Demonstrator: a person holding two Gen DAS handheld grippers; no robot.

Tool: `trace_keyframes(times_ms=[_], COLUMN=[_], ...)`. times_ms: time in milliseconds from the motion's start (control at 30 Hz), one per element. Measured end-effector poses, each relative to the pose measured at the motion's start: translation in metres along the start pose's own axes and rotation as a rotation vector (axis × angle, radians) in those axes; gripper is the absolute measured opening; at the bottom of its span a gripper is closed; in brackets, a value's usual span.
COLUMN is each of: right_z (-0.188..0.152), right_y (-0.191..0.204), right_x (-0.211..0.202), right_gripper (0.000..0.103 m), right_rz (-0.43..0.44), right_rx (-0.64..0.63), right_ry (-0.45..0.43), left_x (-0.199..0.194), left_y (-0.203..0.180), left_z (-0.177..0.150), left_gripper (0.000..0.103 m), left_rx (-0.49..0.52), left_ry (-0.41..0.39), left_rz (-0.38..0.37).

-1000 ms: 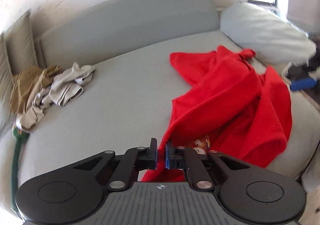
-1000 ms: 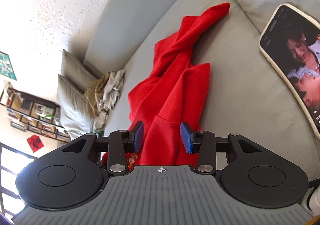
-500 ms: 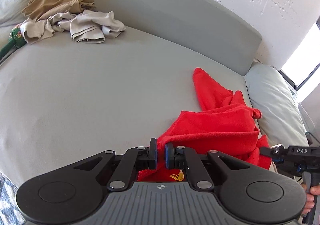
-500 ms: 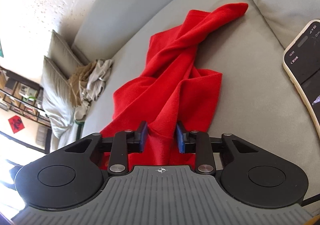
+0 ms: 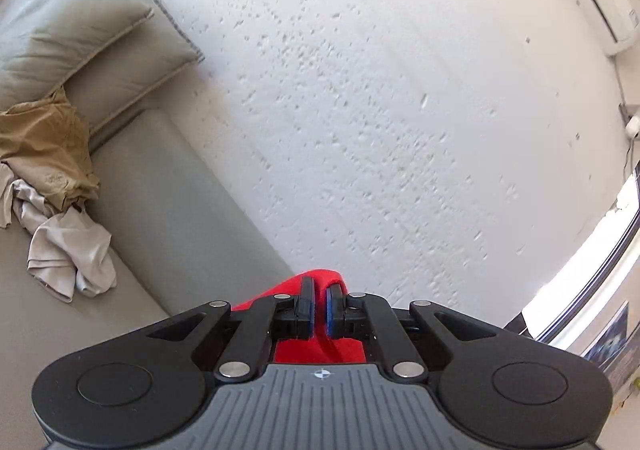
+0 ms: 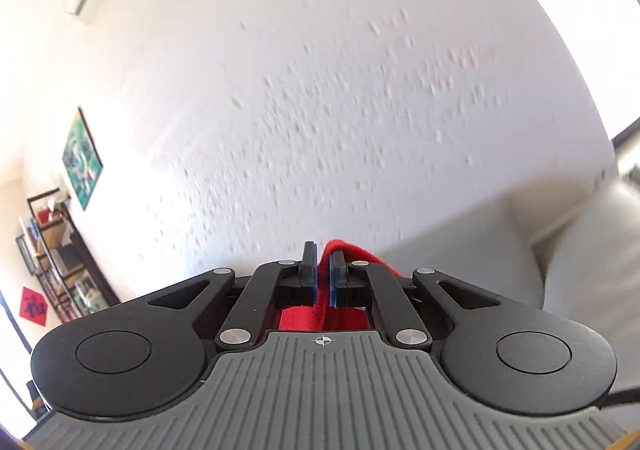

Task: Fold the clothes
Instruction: 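Lift the red shirt up with both grippers to hang it open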

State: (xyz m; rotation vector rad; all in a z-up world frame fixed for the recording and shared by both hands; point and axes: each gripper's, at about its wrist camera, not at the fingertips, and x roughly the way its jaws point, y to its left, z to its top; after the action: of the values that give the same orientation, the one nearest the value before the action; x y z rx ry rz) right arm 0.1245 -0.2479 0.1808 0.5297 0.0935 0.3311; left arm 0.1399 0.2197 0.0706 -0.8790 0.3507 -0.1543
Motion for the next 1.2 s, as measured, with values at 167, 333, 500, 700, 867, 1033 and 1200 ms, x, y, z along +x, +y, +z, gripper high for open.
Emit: trace_keyframes(times_ms=[167, 333, 500, 700, 867, 1033, 1200], right_z=[-0.035, -0.173, -0.277, -0.281, -0.281, -0.294, -0.307], right_y=[-0.031, -0.112, -0.162, -0.166, -0.158, -0.174, -0.187], right_x=[-0.041, -0.044, -0.055, -0.058, -0.065, -0.073, -0.075], right_gripper=[0.005, 0.005, 0.005, 0.019, 0.057, 0.055, 0.043], right_rz=[-0.07, -0.233, -0.346, -0.323, -0.298, -0.253, -0.227], right_rx=[0.037, 0.246, 0.42, 0.465, 0.458, 0.592, 0.645], right_ry=[0.119, 0.515, 0.758, 0.783, 0.785, 0.753, 0.689], left_x=[-0.026, -0.042, -0.065, -0.077, -0.079, -0.059, -0.038], left_y=[0.04, 0.132, 0.179, 0.19, 0.195, 0.204, 0.211], left_z=[-0.036, -0.102, -0.131, -0.132, -0.142, -0.149, -0.156], left_gripper=[0.004, 0.003, 0.001, 0.038, 0.045, 0.045, 0.045], left_rx=[-0.035, -0.128, -0.187, -0.146, -0.208, -0.287, -0.313], left_ry=[0.025, 0.185, 0.239, 0.223, 0.206, 0.268, 0.32], left_rz=[0.054, 0.269, 0.379, 0.421, 0.338, 0.223, 0.169])
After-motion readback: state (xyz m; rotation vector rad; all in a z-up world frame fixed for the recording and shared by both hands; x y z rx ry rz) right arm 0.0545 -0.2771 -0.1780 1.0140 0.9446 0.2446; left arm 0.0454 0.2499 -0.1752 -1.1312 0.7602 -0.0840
